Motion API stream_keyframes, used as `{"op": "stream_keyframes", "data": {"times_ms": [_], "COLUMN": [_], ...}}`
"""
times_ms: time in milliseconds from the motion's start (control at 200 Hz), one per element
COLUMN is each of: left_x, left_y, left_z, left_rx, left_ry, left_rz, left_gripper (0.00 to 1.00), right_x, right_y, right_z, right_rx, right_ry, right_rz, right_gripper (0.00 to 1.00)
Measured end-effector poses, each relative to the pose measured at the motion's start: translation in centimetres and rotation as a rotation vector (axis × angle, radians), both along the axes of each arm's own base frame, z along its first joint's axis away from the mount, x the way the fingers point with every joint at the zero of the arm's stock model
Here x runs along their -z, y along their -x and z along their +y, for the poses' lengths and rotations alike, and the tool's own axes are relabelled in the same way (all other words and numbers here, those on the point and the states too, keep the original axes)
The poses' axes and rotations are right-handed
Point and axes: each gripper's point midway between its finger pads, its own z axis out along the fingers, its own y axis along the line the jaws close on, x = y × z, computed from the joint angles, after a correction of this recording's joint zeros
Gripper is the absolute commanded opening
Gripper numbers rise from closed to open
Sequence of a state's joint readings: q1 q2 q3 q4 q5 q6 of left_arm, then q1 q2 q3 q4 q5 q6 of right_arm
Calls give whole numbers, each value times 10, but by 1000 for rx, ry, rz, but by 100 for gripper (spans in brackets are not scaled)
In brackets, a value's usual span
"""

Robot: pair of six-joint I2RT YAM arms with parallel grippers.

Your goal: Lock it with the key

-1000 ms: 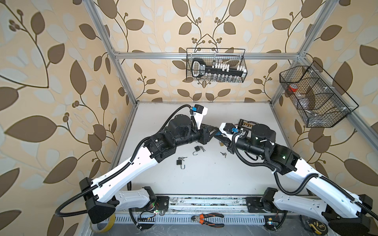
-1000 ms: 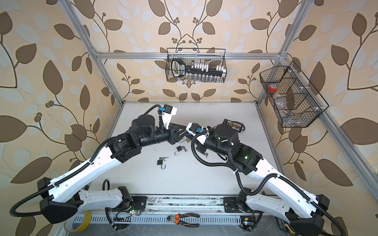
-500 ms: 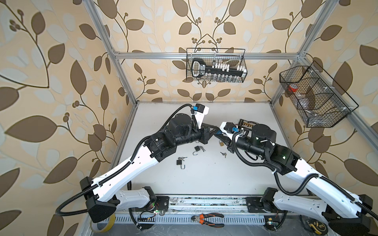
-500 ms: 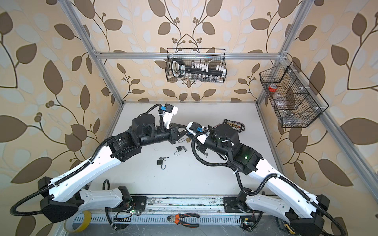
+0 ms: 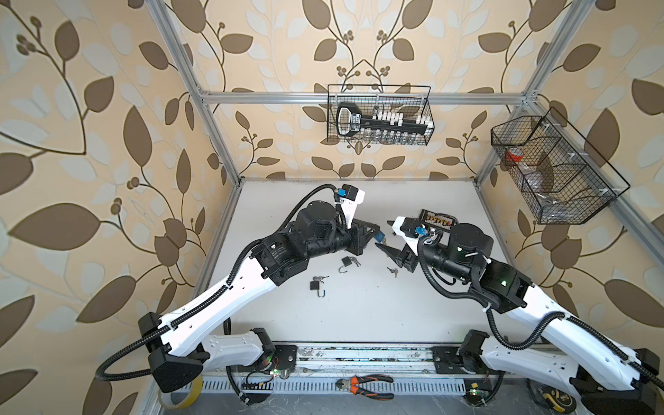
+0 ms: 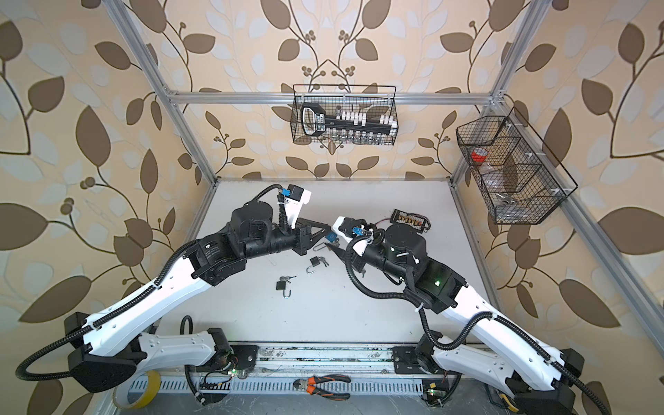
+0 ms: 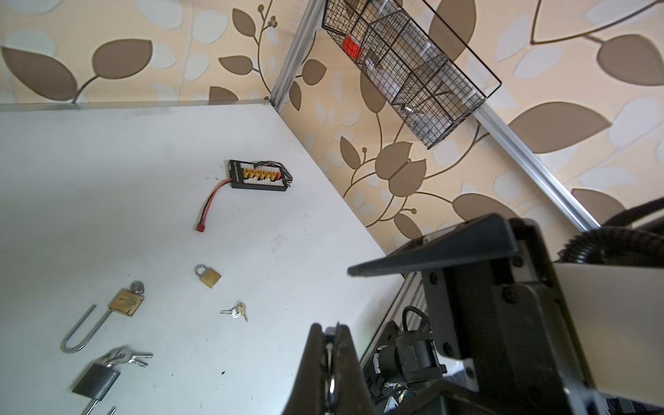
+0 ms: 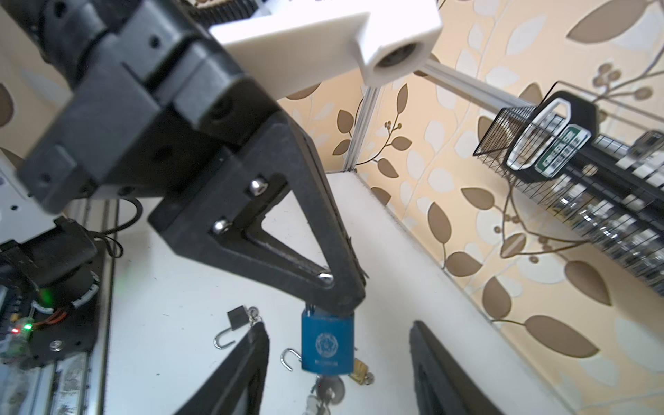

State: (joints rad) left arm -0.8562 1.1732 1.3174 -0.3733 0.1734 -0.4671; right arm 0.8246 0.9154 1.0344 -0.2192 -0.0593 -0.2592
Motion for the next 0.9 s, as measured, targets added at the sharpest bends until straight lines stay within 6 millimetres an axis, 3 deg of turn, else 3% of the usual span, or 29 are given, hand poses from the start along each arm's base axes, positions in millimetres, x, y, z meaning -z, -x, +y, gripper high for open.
{"op": "stream_keyframes", "data": {"times_ms": [120, 385, 540, 675, 900], "left_x": [1, -17, -21, -21, -21], "left_y": [0, 9, 12, 14, 15], "left_z": [6, 16, 17, 16, 15], "left_rx": [-19, -18, -6, 9, 15], "left_ry": [-17, 17, 28, 31, 32], "left_rz": [-4, -49, -56, -53, -52], "left_gripper": [0, 0, 0, 0, 0], "right_x": [8, 50, 37, 22, 30], "right_y": [1, 2, 4, 4, -1], "right_z": [-7, -6, 0, 7, 19], "right_rx": [28, 31, 6, -31, -55], "right_ry": [-19, -44, -130, -203, -211], "right_rz": [8, 104, 102, 91, 135], "right_gripper": [67, 67, 63, 52, 35]}}
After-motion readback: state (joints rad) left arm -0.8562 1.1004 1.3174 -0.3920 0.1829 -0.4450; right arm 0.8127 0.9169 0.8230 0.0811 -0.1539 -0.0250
